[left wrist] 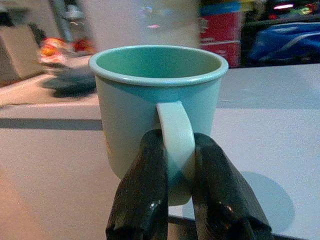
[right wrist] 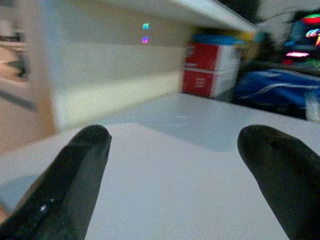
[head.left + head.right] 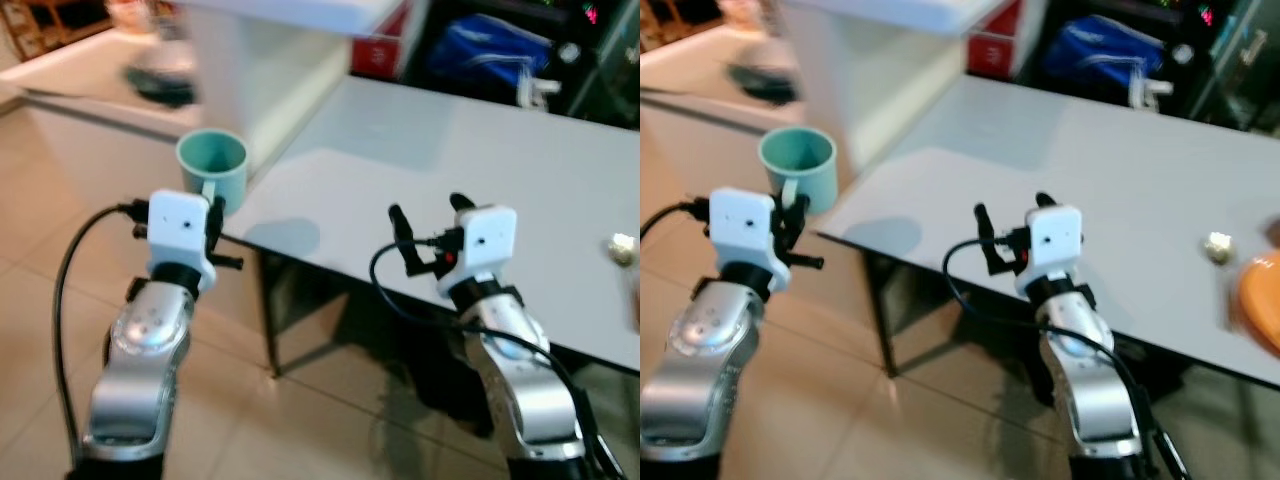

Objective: Setting the table

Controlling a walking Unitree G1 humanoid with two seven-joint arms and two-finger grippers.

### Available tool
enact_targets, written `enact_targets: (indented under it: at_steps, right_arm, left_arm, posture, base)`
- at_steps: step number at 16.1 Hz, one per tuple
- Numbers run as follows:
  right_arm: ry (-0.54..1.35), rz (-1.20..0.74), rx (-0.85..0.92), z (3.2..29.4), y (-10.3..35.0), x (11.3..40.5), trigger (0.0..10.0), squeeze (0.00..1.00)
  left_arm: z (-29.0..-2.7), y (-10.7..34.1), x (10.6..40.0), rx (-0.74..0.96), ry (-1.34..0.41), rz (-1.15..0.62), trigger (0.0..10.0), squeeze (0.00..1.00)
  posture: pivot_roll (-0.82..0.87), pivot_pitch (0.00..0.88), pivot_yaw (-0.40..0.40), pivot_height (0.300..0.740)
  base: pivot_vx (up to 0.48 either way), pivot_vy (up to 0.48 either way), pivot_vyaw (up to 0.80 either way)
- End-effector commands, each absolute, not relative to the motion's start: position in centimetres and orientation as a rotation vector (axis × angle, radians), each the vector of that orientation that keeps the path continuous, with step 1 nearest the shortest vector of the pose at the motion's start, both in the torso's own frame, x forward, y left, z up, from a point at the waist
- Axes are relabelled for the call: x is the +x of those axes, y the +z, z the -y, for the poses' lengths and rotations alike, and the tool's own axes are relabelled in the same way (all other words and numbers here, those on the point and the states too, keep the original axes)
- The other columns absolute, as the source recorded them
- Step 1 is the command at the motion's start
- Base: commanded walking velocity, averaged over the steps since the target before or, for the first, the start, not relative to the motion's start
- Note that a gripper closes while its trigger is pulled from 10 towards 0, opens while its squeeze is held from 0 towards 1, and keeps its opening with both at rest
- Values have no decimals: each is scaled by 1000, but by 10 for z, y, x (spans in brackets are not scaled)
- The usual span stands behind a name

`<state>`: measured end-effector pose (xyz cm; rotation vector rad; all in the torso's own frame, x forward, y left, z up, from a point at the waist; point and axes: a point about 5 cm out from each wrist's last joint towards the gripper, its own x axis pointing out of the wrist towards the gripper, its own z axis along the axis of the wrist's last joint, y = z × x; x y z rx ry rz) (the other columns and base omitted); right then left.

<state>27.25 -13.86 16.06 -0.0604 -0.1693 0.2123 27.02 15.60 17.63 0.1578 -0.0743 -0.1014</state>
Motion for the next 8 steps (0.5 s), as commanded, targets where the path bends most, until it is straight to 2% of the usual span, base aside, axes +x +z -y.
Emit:
enact_targets:
  at_steps: [1, 8]
  right_arm:
    - [198, 227, -36, 140, 172, 273, 10000, 0]
    - [160, 265, -11, 144, 180, 274, 10000, 0]
  left_arm:
    - [-155, 184, 271, 169, -109, 104, 10000, 0]
    - [-155, 186, 273, 179, -115, 113, 10000, 0]
  posture:
    - [2, 0, 12, 740]
    - [0, 0, 17, 740]
  base:
    - [0, -480, 0]
    - [0, -480, 0]
